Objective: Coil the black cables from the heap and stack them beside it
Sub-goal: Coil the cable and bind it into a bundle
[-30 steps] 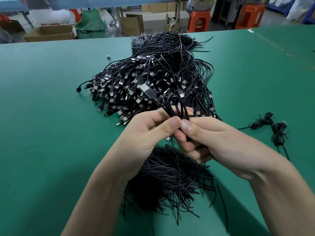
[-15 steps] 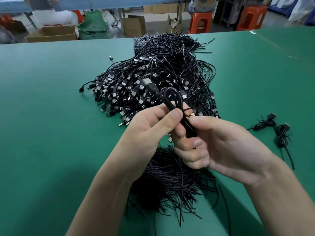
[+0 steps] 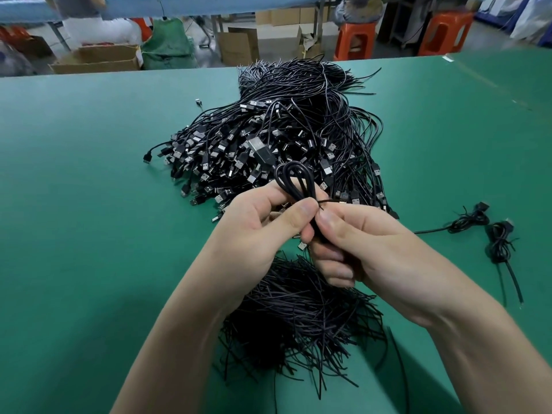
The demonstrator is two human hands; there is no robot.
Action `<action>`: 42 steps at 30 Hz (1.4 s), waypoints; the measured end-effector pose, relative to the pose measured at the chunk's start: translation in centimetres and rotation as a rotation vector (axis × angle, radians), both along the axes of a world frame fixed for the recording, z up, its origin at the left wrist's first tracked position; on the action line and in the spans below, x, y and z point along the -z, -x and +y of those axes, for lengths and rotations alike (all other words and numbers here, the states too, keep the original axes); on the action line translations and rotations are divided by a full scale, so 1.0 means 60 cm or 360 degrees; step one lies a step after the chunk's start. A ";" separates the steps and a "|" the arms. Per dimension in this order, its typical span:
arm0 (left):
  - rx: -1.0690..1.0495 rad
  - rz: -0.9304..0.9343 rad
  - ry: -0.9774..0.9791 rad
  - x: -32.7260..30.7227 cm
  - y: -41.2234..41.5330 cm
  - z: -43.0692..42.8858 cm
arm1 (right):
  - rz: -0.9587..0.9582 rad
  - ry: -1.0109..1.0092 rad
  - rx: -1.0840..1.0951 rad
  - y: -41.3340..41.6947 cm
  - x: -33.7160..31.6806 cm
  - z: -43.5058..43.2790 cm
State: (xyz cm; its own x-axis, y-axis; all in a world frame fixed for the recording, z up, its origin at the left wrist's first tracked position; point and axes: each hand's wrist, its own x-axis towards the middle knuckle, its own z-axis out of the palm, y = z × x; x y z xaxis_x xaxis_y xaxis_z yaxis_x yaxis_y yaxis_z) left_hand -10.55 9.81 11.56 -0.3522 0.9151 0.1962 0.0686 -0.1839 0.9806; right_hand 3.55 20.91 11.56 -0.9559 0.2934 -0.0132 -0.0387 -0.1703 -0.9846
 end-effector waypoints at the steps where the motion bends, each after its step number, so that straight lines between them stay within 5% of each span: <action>1: 0.0014 -0.0032 0.0013 0.000 -0.001 -0.001 | -0.0006 -0.0135 0.0045 0.000 0.001 0.001; 6: -0.0120 0.0021 0.0127 0.003 0.000 -0.002 | 0.0054 -0.1279 0.0857 0.003 0.014 0.009; 9: -0.0116 0.0127 0.0315 0.004 0.005 -0.004 | 0.0353 -0.1830 0.0968 0.001 0.015 0.014; 15: -0.0035 0.0080 0.0415 0.003 0.007 -0.002 | 0.0570 -0.2001 0.0868 -0.008 0.009 0.020; 18: -0.0036 -0.0040 0.0357 0.003 0.005 -0.002 | 0.0501 -0.1850 0.0919 -0.009 0.003 0.009; 20: -0.0104 0.0020 0.0180 0.001 -0.004 0.000 | 0.0445 -0.1366 0.0943 -0.006 -0.001 0.004; 23: -0.0423 0.0519 -0.0128 0.007 -0.013 0.006 | 0.0423 -0.0604 0.0948 -0.003 -0.007 0.003; 27: -0.0624 0.1041 -0.0352 0.015 -0.024 0.009 | 0.0343 -0.0440 0.0948 -0.002 -0.006 0.007; 33: -0.0410 0.0700 -0.0225 0.005 -0.023 0.007 | 0.0405 0.0039 0.0828 -0.008 -0.013 0.017; 38: -0.0427 0.0172 -0.0251 0.000 -0.022 0.009 | 0.0355 -0.0050 0.0783 -0.006 -0.012 0.009; 42: -0.0467 0.0097 -0.0284 0.000 -0.015 0.010 | 0.0320 0.0057 0.0717 -0.004 -0.008 0.007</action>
State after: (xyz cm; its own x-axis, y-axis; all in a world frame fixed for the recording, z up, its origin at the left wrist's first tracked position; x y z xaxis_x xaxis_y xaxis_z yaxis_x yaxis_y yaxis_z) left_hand -9.66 10.40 11.56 -0.5777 0.7260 0.3731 0.2015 -0.3161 0.9271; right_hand 3.79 21.32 12.06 -0.7190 0.6806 0.1406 -0.3046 -0.1267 -0.9440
